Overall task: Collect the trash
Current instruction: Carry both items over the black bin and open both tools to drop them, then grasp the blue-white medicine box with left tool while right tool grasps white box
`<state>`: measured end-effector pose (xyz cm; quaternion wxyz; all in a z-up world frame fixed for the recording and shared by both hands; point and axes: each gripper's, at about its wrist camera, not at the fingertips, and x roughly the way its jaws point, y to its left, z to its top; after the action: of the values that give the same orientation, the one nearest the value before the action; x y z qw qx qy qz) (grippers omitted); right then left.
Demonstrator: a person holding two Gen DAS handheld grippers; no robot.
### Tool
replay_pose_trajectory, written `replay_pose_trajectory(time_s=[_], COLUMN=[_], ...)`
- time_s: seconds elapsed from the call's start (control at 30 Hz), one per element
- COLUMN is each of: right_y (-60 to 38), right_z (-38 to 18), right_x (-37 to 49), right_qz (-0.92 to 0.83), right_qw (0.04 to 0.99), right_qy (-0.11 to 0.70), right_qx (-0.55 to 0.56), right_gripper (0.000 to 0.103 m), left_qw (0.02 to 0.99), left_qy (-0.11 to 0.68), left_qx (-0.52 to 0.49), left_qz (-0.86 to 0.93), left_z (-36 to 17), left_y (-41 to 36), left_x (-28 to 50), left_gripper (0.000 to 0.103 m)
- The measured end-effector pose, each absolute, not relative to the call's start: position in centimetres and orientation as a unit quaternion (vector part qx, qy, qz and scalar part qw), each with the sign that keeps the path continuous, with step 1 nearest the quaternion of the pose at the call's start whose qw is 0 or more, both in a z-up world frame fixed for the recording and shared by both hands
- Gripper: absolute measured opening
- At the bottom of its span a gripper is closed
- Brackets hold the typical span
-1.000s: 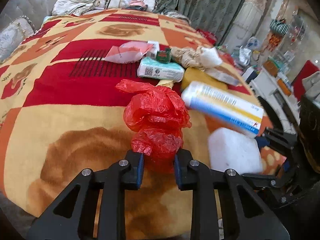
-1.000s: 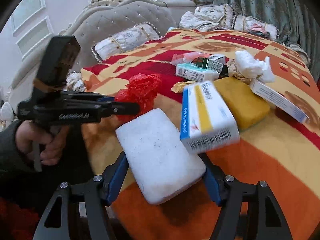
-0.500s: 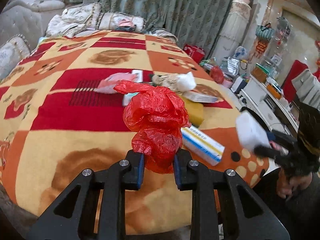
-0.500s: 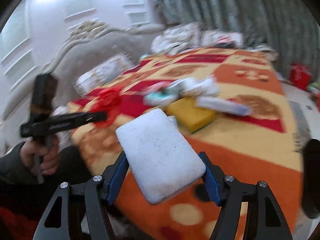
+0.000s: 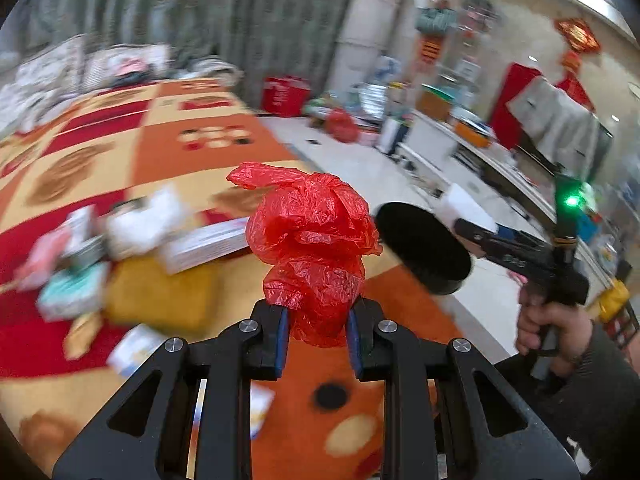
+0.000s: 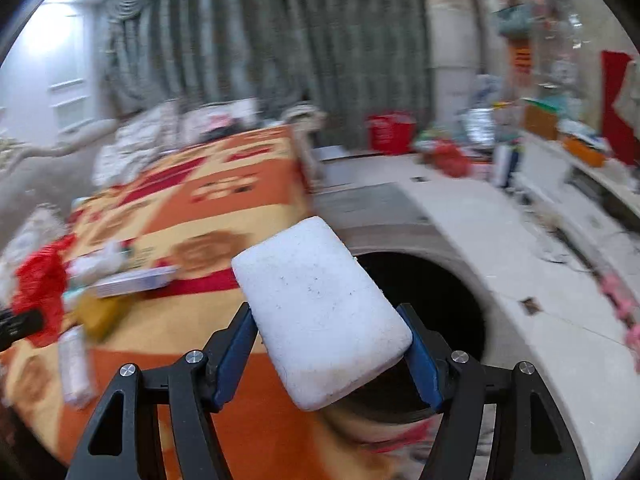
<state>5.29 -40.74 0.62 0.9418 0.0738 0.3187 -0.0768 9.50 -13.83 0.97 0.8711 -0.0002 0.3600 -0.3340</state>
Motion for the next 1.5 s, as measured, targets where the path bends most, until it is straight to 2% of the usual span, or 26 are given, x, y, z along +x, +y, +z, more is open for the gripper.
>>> replay_pose_trajectory(time_s=[0.33, 0.7, 0.77, 0.87, 0.93, 0.97, 1.27, 1.5], right_y=[-48.5, -52.0, -52.4, -52.8, -52.9, -52.8, -51.1, -44.3], right_z=[-2.4, -5.9, -6.0, -6.1, -6.1, -6.1, -4.2, -1.2], right_x=[8.0, 8.8, 8.4, 8.5, 8.6, 8.6, 8.6, 9.0], right_qz=[-0.141, -0.122, -0.129, -0.132, -0.131, -0.131, -0.126, -0.053], right_qw=[0.923, 0.904, 0.903, 0.900, 0.900, 0.900, 0.916, 0.947], right_qy=[0.342, 0.376, 0.373, 0.373, 0.374, 0.376, 0.341, 0.302], right_qx=[0.105, 0.162, 0.172, 0.181, 0.180, 0.178, 0.170, 0.096], right_gripper=[0.069, 0.073, 0.074, 0.074, 0.075, 0.076, 0.077, 0.077], left_qw=[0.812, 0.795, 0.790, 0.786, 0.791, 0.795, 0.820, 0.853], left_qy=[0.394, 0.409, 0.419, 0.422, 0.417, 0.414, 0.414, 0.420], left_qx=[0.042, 0.065, 0.067, 0.077, 0.079, 0.078, 0.051, 0.007], left_qz=[-0.430, -0.444, -0.444, -0.445, -0.441, -0.436, -0.391, -0.310], left_z=[-1.4, -4.2, -4.8, -5.2, -5.3, -5.3, -3.5, -2.1], left_y=[-28.3, -35.2, -35.8, -36.4, -36.5, -36.4, -31.0, -19.7], left_x=[15.6, 18.0, 18.1, 17.8, 17.7, 17.6, 16.6, 13.6], left_gripper=[0.021, 0.023, 0.025, 0.039, 0.055, 0.057, 0.057, 0.057])
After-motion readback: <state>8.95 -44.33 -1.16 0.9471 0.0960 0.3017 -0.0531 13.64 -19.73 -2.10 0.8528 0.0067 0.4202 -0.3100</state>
